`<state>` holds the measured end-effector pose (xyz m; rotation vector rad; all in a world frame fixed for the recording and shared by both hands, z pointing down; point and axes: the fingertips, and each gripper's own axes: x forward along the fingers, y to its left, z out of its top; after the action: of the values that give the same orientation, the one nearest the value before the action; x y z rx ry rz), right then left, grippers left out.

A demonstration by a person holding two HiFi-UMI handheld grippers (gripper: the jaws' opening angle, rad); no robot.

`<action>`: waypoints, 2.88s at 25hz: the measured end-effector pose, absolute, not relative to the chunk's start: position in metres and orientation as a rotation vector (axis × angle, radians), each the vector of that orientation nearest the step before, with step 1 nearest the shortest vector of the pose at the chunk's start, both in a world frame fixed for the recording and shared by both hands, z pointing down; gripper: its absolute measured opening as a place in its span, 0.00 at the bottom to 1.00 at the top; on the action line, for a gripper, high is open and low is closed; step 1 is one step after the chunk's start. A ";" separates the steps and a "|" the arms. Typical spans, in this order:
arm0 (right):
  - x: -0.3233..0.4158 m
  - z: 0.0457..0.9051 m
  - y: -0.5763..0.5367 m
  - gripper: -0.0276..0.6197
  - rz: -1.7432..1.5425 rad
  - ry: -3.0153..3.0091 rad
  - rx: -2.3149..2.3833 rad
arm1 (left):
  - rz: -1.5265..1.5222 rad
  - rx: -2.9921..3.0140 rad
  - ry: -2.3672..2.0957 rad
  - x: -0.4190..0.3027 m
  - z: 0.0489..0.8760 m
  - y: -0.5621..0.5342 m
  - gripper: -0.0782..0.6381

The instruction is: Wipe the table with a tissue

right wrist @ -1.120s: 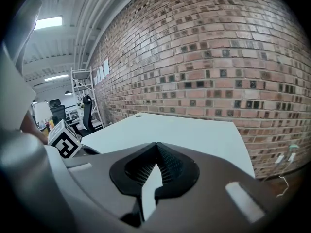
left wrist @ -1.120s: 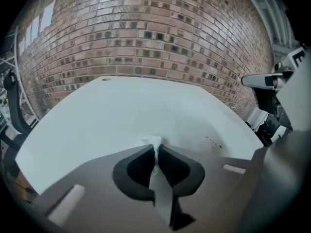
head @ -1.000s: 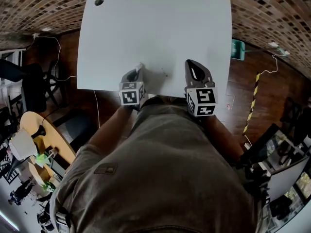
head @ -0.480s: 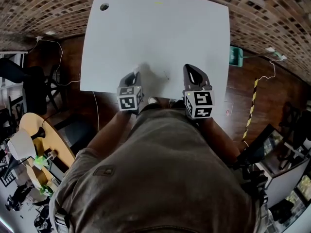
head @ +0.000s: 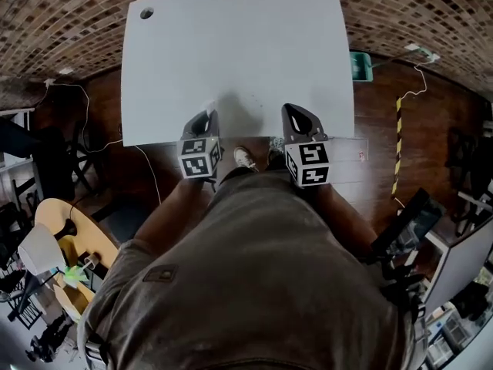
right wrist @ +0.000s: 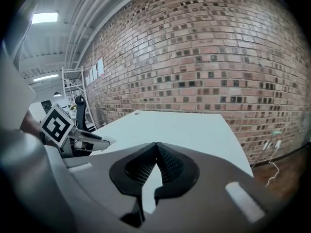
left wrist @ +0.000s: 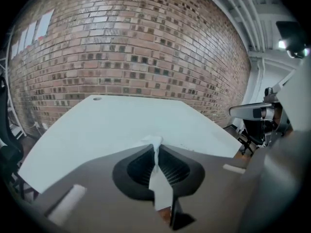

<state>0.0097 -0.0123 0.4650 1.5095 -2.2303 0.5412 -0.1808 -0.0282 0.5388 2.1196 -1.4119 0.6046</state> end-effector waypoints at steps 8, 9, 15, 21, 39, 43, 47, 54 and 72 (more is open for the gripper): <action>0.046 0.466 0.001 0.06 0.546 -2.208 1.569 | 0.612 2.153 -1.398 -0.151 0.536 -0.023 0.14; 0.051 0.466 0.000 0.06 0.546 -2.213 1.566 | 0.616 2.148 -1.406 -0.147 0.535 -0.023 0.14; 0.092 0.462 -0.007 0.06 0.558 -2.253 1.540 | 0.629 2.075 -1.484 -0.125 0.533 -0.020 0.14; 0.114 0.476 -0.009 0.06 0.596 -2.302 1.451 | 0.655 1.994 -1.560 -0.110 0.535 -0.011 0.14; 0.113 0.506 -0.007 0.06 0.688 -2.205 1.436 | 0.742 1.911 -1.522 -0.125 0.585 -0.031 0.14; 0.115 0.509 -0.008 0.06 0.703 -2.180 1.454 | 0.788 1.920 -1.475 -0.121 0.597 -0.036 0.14; 0.119 0.510 -0.009 0.06 0.720 -2.163 1.476 | 0.800 1.933 -1.444 -0.113 0.600 -0.036 0.14; 0.132 0.509 -0.004 0.06 0.726 -2.148 1.522 | 0.813 1.957 -1.412 -0.098 0.600 -0.038 0.14; 0.165 0.505 0.005 0.06 0.740 -2.135 1.604 | 0.830 1.993 -1.357 -0.058 0.602 -0.037 0.14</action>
<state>0.1646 0.0053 0.5047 1.6042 -2.1350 0.7397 -0.0581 -0.0373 0.6021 1.9932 -1.3566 0.8305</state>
